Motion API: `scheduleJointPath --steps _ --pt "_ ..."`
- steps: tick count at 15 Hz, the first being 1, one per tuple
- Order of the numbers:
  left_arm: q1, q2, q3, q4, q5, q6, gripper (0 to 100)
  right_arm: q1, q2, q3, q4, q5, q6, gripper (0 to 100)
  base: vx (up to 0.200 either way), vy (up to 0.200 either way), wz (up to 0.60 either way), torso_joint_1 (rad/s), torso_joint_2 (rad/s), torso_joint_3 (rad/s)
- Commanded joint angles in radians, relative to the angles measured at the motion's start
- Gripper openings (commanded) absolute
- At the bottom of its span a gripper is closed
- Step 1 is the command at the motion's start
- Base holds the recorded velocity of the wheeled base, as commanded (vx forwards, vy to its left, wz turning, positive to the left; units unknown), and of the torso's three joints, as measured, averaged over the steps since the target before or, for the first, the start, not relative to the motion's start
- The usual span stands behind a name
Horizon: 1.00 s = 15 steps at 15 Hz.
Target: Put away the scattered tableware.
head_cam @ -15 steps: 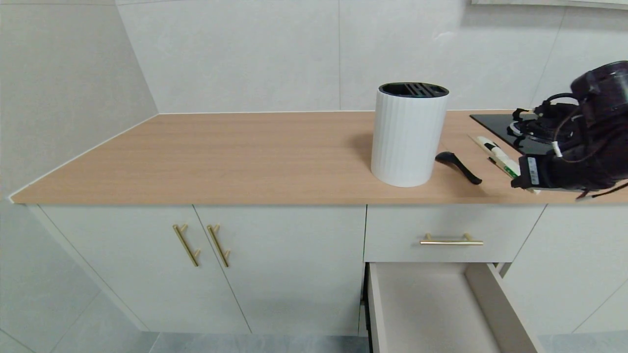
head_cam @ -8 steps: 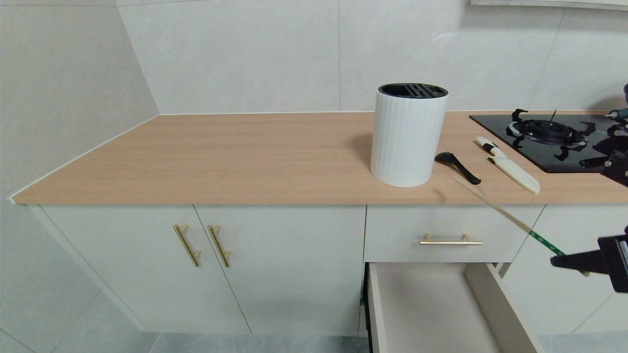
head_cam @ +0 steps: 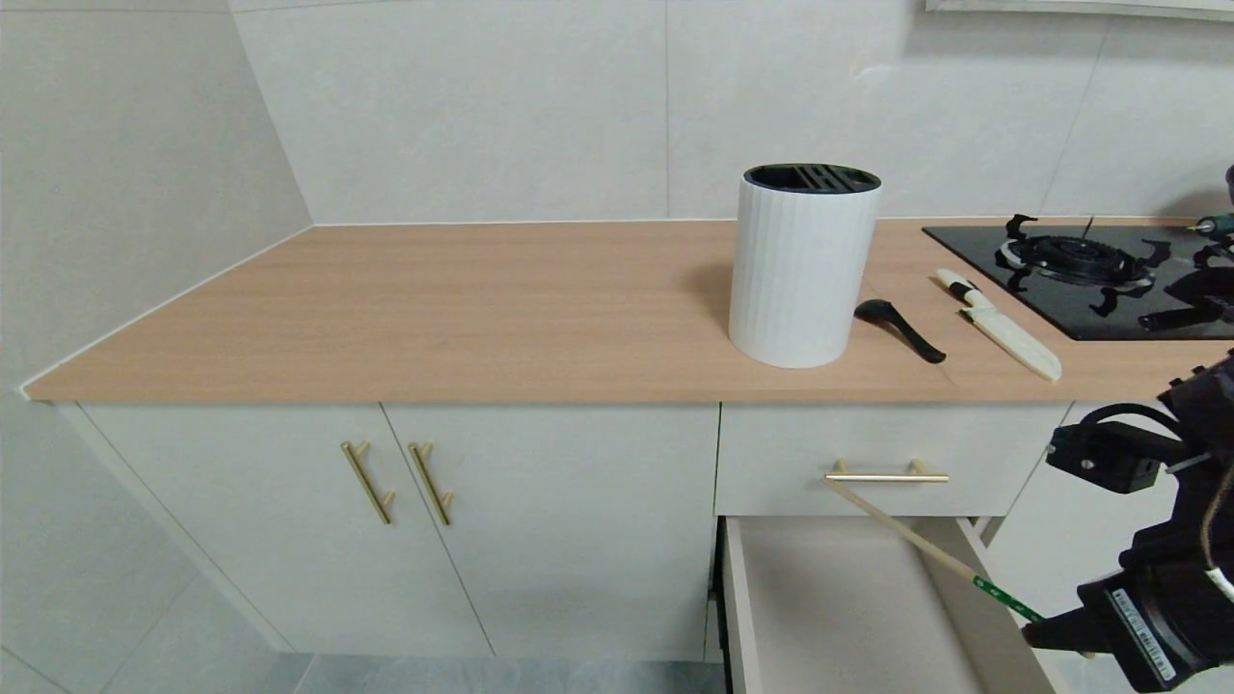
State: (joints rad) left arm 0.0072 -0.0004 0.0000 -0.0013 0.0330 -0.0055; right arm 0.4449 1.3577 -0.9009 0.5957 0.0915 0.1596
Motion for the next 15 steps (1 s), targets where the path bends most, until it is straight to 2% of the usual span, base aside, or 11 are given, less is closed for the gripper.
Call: scheduleJointPath --steps 1,7,15 --pt "0.000 0.000 0.000 0.000 0.001 -0.001 100 0.000 0.083 0.002 -0.014 0.001 0.014 0 0.000 0.000 0.00 0.000 0.00 0.000" --pt "0.000 0.000 0.000 0.000 0.001 -0.001 100 0.000 0.093 0.017 -0.040 -0.022 0.037 0 0.000 0.000 0.00 -0.029 0.08 0.047" --pt "0.000 0.000 0.000 0.000 0.001 -0.001 100 0.000 0.097 0.028 -0.051 -0.041 0.035 0 0.000 0.000 0.00 -0.162 0.44 0.285"
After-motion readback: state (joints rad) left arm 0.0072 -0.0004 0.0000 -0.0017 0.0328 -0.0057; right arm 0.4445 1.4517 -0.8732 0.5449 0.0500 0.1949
